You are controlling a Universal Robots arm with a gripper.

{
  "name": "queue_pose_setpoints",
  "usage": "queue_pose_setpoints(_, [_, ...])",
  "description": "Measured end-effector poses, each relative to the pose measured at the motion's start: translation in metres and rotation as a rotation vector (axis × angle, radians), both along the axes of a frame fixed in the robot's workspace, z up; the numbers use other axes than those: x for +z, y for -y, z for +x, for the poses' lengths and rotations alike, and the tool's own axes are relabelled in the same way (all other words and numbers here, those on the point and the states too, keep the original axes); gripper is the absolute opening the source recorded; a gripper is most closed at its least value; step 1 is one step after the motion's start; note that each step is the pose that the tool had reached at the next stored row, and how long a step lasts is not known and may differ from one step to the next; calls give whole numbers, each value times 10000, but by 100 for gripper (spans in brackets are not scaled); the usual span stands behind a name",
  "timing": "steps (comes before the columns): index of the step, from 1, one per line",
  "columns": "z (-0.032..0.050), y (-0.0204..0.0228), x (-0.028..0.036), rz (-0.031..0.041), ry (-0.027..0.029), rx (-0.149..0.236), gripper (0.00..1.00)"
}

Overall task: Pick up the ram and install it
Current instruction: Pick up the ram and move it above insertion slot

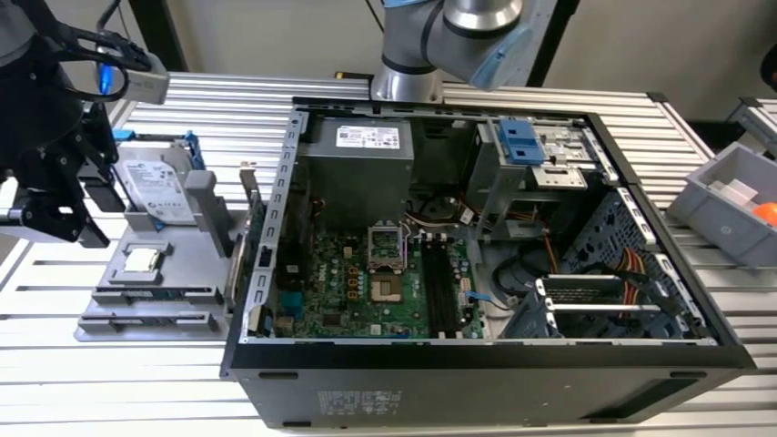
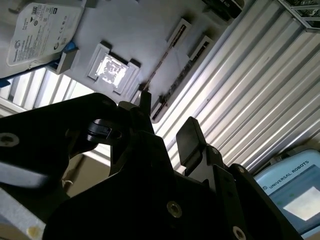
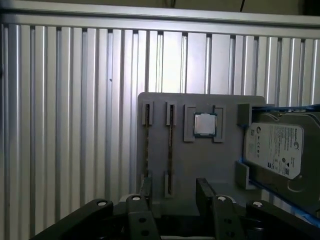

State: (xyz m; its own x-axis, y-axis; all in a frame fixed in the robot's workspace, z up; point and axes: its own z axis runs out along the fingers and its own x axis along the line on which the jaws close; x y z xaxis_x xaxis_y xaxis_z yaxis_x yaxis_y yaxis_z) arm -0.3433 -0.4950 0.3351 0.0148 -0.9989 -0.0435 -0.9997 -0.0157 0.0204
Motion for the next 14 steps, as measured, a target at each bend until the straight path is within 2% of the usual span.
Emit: queue_pose_setpoints(14, [-9, -1, -79, -27, 0, -12, 100])
